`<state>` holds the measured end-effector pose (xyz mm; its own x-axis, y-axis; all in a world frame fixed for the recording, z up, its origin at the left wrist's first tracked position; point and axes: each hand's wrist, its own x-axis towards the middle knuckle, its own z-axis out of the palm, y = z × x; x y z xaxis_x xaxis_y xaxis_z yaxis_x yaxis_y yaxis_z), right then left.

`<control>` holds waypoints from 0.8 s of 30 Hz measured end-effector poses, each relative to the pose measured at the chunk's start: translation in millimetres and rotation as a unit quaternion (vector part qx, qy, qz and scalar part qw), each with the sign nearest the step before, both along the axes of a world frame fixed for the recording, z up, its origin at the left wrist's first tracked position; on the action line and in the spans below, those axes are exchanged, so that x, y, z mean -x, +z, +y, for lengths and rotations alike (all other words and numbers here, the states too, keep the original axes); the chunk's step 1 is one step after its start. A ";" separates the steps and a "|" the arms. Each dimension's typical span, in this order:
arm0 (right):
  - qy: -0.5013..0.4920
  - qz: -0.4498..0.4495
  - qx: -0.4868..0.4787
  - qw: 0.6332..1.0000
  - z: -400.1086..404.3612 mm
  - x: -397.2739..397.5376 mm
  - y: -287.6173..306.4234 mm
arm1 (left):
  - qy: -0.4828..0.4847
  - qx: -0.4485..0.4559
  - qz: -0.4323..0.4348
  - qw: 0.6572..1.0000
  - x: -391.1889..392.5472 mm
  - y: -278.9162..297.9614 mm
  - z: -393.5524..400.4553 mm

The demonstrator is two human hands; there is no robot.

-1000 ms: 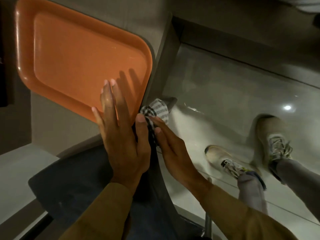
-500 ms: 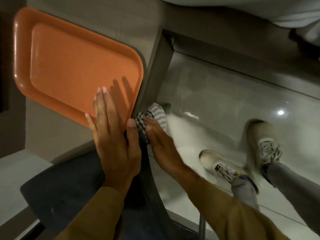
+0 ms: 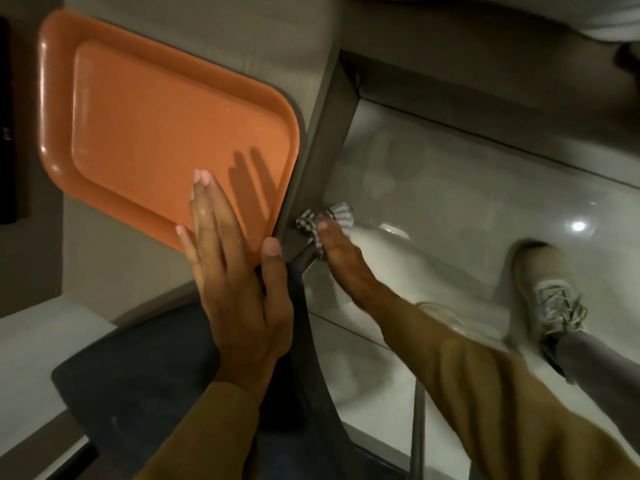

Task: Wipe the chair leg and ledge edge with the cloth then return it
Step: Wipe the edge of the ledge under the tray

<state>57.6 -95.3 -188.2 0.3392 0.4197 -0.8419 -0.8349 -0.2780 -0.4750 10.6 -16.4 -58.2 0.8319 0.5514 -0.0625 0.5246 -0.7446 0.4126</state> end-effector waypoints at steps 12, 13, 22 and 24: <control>-0.022 -0.031 -0.020 0.999 -6.6 9.9 -27.5 | -0.002 0.000 0.010 1.000 0.9 -3.0 0.5; -0.022 -0.008 -0.005 1.000 -3.0 4.4 -32.6 | -0.005 0.001 0.013 1.000 -0.1 -2.7 -0.2; -0.016 -0.078 -0.122 0.989 -29.2 44.1 50.1 | -0.012 0.000 0.026 1.000 -0.9 -0.9 2.1; -0.048 -0.064 -0.110 0.991 -21.5 38.6 33.4 | -0.017 0.005 0.023 1.000 -0.7 -1.7 2.4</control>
<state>19.0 -116.7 -154.8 0.4853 0.5491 -0.6804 -0.7813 -0.0770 -0.6194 11.3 -14.0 -59.9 0.8458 0.5227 -0.1071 0.5186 -0.7581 0.3954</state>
